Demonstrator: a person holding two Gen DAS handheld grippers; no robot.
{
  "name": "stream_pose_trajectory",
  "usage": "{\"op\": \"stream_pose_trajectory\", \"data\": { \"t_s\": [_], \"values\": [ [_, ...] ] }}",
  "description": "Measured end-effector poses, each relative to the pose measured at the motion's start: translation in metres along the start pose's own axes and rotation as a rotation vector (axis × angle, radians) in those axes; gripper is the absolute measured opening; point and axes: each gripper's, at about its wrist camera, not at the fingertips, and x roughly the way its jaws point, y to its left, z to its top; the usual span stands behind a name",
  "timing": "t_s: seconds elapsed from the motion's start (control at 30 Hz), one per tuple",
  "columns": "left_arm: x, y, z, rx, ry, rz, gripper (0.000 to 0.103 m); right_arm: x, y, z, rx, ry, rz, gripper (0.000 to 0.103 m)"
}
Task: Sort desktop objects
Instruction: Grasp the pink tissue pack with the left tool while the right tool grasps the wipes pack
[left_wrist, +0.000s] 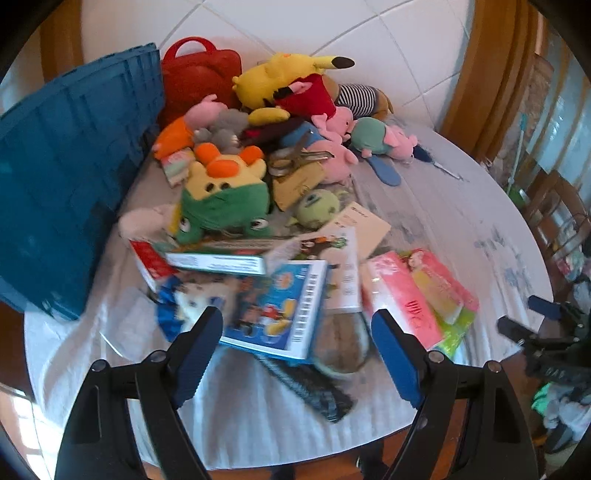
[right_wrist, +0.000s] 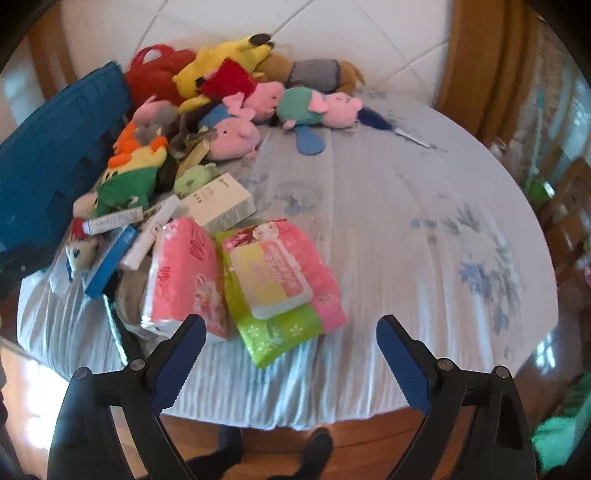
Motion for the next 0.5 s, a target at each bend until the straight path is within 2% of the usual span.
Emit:
{"op": "stream_pose_trajectory", "data": {
  "t_s": [0.3,0.5],
  "values": [
    [0.038,-0.083,-0.022,-0.172,0.045,0.070,0.083,0.049,-0.041,0.011,-0.251,0.089,0.161,0.095],
    [0.069,-0.099,-0.031,-0.218,0.083,0.154,0.083,0.069,-0.046,0.011,-0.334,0.117,0.248,0.100]
  ]
}}
